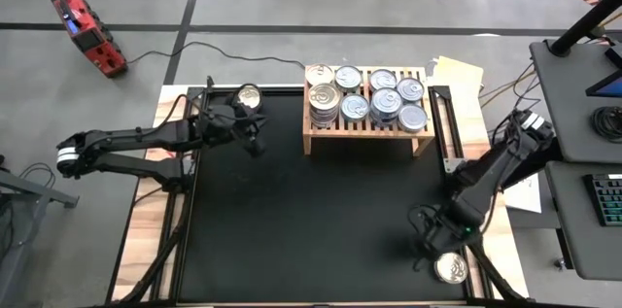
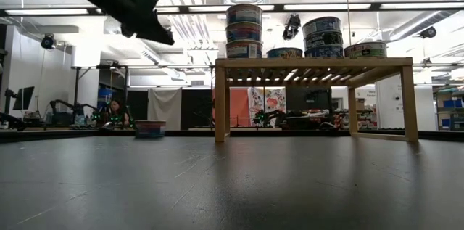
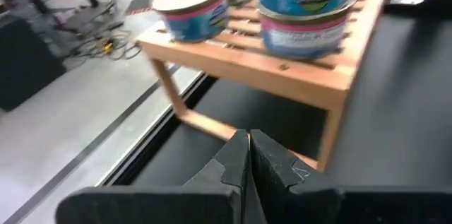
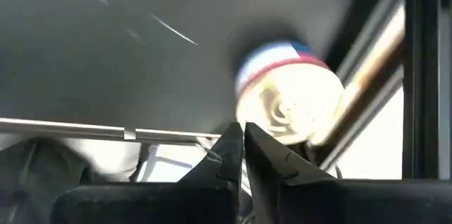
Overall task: Stack canned seafood by type on shelf
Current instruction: Stack the blue-pink tuna can on top of the blue-pink tuna can on the shelf
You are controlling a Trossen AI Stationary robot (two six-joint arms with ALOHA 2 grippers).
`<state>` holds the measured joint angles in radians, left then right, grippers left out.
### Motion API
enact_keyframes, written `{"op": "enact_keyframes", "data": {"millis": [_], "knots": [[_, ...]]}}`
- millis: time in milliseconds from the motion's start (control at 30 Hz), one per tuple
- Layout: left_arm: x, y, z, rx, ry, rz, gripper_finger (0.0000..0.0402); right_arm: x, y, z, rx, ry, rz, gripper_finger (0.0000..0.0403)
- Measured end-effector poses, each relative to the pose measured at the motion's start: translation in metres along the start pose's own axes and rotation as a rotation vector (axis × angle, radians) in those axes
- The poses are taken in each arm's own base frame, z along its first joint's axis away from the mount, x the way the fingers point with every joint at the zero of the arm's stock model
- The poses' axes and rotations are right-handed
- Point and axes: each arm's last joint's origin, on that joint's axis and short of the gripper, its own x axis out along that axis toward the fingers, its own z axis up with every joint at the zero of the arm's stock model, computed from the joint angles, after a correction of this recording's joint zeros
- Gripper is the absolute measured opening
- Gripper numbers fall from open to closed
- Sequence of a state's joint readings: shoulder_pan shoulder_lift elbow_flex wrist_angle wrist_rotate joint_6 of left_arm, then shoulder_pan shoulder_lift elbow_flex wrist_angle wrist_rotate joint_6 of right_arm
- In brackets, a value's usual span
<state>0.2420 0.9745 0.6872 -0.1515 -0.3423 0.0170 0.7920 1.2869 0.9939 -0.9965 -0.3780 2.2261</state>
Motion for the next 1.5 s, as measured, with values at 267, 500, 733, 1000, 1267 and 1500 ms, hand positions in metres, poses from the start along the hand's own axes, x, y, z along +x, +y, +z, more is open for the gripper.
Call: {"op": "enact_keyframes", "data": {"millis": [267, 500, 733, 1000, 1267, 1500], "knots": [[-0.003, -0.01, 0.004, 0.005, -0.044, -0.104, 0.0, 0.035, 0.0, -0.013, 0.057, 0.044, -0.219, 0.0009], [-0.004, -0.012, 0.007, 0.014, -0.072, -0.113, 0.0, 0.066, 0.016, -0.008, -0.047, 0.003, -0.305, 0.0009], [-0.004, -0.012, 0.007, 0.016, -0.078, -0.111, 0.0, 0.079, 0.033, -0.008, -0.099, -0.014, -0.321, 0.0009], [-0.003, -0.012, 0.008, 0.014, -0.089, -0.11, 0.0, 0.072, 0.052, 0.002, -0.155, -0.145, -0.216, 0.0009], [-0.003, -0.012, 0.008, 0.02, -0.09, -0.11, 0.0, 0.052, 0.08, 0.033, -0.311, -0.735, 0.057, 0.0009], [-0.003, -0.013, 0.007, 0.011, -0.088, -0.116, 0.0, 0.009, 0.114, 0.032, -0.636, -1.196, 0.114, 0.0009]]}}
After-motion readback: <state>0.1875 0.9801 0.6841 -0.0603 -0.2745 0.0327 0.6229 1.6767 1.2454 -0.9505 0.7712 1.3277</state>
